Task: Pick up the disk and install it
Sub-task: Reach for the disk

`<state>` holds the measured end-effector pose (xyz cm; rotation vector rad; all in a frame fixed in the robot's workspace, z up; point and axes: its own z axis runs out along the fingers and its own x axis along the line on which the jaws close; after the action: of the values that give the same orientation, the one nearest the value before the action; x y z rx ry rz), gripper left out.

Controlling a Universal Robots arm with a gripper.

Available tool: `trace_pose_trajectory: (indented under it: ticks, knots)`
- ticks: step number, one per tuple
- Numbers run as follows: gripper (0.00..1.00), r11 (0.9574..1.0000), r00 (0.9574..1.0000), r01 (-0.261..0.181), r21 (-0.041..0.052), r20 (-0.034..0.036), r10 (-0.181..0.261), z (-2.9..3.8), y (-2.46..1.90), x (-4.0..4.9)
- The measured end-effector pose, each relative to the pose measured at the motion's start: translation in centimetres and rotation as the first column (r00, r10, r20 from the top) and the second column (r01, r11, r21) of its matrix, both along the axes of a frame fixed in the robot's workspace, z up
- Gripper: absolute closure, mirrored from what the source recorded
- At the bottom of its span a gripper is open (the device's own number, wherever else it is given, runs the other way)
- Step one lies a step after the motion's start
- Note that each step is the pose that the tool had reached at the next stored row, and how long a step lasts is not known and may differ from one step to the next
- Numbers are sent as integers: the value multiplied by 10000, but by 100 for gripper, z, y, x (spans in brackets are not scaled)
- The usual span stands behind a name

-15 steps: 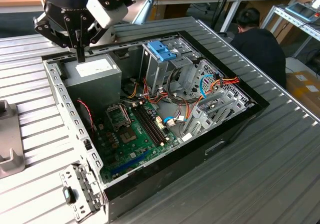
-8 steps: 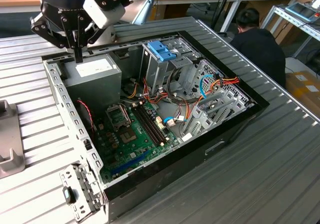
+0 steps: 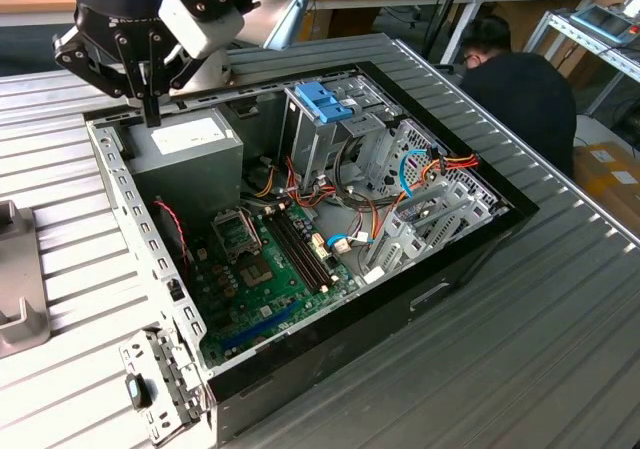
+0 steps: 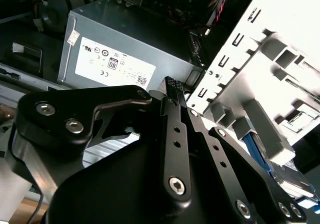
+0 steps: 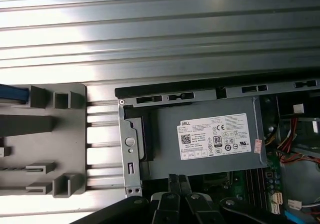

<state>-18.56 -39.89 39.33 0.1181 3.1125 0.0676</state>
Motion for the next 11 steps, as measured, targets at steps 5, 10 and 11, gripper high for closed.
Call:
trace_pose_trajectory:
  ticks: [5,10,11]
  knots:
    - [90,10000,10000,0,0,0,0,0,0,-27]
    - [90,10000,10000,0,0,0,0,0,0,-58]
    - [90,10000,10000,-1,0,0,1,0,0,-67]
